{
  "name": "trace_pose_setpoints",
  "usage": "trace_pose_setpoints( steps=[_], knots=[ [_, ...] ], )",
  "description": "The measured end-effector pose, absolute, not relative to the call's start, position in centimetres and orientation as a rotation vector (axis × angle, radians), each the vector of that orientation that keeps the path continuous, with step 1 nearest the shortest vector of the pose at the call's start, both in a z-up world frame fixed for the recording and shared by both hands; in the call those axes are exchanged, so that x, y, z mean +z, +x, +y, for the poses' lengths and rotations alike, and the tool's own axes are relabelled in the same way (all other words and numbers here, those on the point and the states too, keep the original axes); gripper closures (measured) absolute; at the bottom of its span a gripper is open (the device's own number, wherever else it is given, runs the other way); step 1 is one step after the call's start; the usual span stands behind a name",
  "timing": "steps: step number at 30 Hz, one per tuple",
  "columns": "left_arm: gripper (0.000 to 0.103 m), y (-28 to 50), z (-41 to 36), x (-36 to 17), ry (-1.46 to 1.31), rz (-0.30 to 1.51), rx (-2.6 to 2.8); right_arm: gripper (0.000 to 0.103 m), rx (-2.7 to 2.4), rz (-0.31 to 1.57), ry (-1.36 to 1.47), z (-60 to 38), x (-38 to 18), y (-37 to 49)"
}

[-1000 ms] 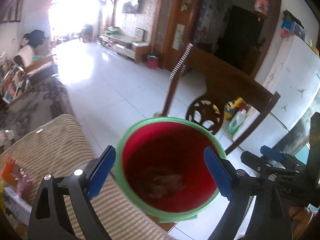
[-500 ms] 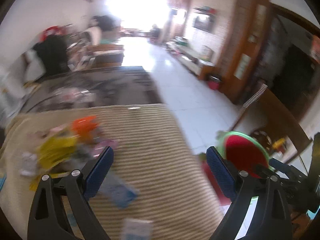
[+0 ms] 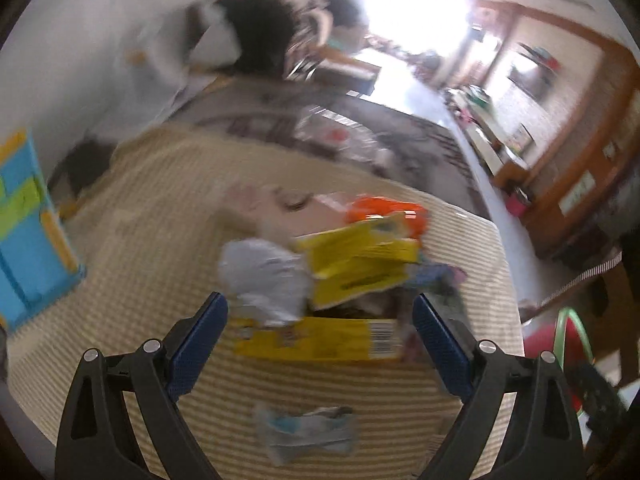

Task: Collect trash
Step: 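Grasp the crumpled grey paper with the left tool while the right tool returns to the table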

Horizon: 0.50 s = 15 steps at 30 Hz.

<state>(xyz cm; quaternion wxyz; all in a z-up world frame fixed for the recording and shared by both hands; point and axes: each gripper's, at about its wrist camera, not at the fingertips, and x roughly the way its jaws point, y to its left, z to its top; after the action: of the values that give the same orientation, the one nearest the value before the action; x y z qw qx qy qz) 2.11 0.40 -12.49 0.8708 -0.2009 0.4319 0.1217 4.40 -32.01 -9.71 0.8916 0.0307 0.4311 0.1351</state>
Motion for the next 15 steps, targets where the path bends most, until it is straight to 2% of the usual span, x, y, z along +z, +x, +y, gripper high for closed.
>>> trace_pose_setpoints(
  steps=[11,12,15],
  knots=[
    [0.016,6.1,5.6,-17.7,-0.483,1.057,0.088,0.009,0.184,0.908,0.089,-25.7,-9.8,1.9],
    [0.017,6.3,5.7,-18.1,-0.484,1.069,0.075,0.009,0.170,0.907,0.089,-25.4,-9.7,1.7],
    [0.030,6.8,6.4,-19.0,-0.489,1.092,0.040,0.009,0.145,0.910,0.096,-24.9,-9.7,1.4]
  ],
)
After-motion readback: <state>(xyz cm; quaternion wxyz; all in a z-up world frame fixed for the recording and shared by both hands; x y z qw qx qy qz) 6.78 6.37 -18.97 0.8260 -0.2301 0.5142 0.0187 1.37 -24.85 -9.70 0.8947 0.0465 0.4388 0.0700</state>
